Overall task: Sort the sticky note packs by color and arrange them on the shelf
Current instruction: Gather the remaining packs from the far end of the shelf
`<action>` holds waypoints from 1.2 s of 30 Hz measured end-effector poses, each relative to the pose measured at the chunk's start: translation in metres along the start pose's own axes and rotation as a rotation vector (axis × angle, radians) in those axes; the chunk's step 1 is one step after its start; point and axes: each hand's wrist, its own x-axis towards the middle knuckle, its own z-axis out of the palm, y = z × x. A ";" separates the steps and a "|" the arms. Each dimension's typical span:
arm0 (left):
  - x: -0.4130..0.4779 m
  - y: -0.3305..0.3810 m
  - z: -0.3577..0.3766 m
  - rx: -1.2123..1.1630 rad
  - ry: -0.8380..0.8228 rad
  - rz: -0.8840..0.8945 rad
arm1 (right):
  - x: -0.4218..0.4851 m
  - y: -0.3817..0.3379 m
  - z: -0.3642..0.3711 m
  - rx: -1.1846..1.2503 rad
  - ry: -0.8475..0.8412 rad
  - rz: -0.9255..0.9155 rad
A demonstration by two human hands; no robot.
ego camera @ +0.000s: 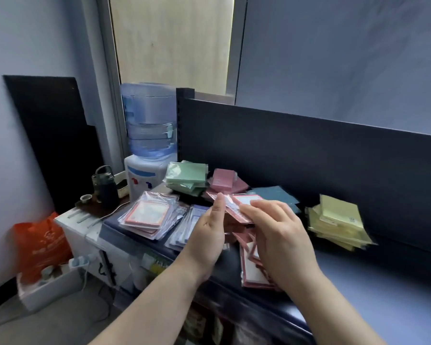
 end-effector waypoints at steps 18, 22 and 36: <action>0.073 0.049 -0.238 0.237 -0.042 -0.189 | 0.039 -0.126 0.133 0.060 -0.248 0.210; 0.108 0.043 -0.248 0.578 0.028 -0.045 | 0.032 -0.137 0.140 -0.040 -0.316 0.255; 0.101 0.028 -0.177 1.154 -0.187 0.457 | 0.016 -0.117 0.085 -0.371 -0.392 0.432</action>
